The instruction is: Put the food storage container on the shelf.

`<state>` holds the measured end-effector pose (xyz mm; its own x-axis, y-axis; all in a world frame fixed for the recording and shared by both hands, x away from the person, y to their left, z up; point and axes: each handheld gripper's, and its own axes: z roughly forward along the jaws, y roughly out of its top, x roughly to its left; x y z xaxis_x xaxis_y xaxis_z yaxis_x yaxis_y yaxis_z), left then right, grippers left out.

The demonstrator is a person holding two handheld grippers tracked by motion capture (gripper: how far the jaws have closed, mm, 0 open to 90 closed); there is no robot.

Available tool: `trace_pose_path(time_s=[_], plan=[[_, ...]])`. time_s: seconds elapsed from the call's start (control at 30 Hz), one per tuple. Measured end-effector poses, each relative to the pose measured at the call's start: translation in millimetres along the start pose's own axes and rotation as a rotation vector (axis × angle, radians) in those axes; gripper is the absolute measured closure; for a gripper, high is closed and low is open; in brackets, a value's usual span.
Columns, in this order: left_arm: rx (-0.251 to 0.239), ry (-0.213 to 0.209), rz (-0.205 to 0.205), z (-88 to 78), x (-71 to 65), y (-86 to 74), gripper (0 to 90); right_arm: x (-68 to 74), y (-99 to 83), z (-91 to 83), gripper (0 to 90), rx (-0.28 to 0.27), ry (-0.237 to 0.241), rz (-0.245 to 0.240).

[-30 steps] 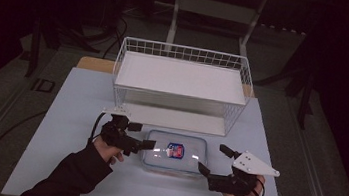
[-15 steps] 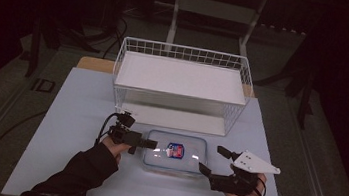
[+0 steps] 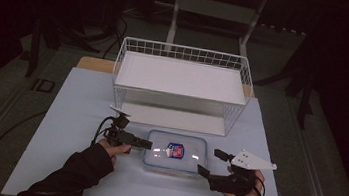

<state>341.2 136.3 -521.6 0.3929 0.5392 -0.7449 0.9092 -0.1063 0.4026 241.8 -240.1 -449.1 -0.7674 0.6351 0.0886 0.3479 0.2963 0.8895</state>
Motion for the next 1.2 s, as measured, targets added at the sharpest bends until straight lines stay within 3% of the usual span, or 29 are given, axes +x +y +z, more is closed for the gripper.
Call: trace_pose_path(time_s=[0.2,0.23,0.4,0.53,0.57,0.6,0.63,0.7,0.73,0.77,0.83,0.9,1.03,1.1,1.2], plan=[[0.027,-0.05,-0.009,4.5,5.0,-0.6,38.2,0.5,-0.4,-0.8,21.5,-0.007,-0.011,-0.007],[0.033,-0.074,-0.008,4.9,5.6,-0.4,41.4,0.2,-0.5,-1.0,21.6,-0.006,-0.012,-0.004],[0.04,-0.065,0.01,3.8,3.5,1.1,46.3,-4.0,-4.0,1.2,20.7,0.012,-0.027,0.018],[0.038,-0.079,0.018,0.8,4.0,0.5,49.5,-15.7,-9.3,6.5,20.7,0.053,0.013,0.116],[0.039,-0.084,0.038,-2.0,2.7,-0.7,50.7,-19.9,-11.5,8.7,20.8,0.068,0.023,0.149],[0.039,-0.084,0.038,-2.0,2.7,-0.7,51.4,-19.9,-11.5,8.7,20.8,0.068,0.023,0.149],[0.036,-0.074,0.061,-3.8,-1.5,-2.6,51.6,-26.5,-14.6,12.1,20.1,0.084,0.036,0.203],[0.034,-0.066,0.092,-5.9,-5.5,-4.6,52.5,-34.2,-17.1,14.8,19.8,0.084,0.044,0.267],[0.034,-0.066,0.092,-5.9,-5.5,-4.6,52.9,-34.2,-17.1,14.8,19.8,0.084,0.044,0.267],[0.027,-0.072,0.1,-7.4,-6.2,-6.8,53.7,-42.1,-19.1,17.4,19.9,0.085,0.069,0.327],[0.023,-0.071,0.117,-8.3,-7.6,-8.3,54.1,-44.8,-19.7,18.4,20.0,0.088,0.076,0.346],[0.015,-0.071,0.139,-10.1,-10.2,-11.5,55.1,-54.0,-22.4,24.0,21.4,0.104,0.111,0.409],[0.013,-0.078,0.163,-12.5,-12.0,-14.6,56.4,-63.2,-27.2,31.4,23.0,0.136,0.156,0.492],[0.014,-0.08,0.179,-13.4,-13.3,-16.0,57.0,-66.5,-30.8,33.6,27.1,0.143,0.188,0.541],[0.015,-0.077,0.195,-14.4,-15.3,-18.2,57.4,-69.0,-34.7,35.5,34.2,0.17,0.218,0.571]])
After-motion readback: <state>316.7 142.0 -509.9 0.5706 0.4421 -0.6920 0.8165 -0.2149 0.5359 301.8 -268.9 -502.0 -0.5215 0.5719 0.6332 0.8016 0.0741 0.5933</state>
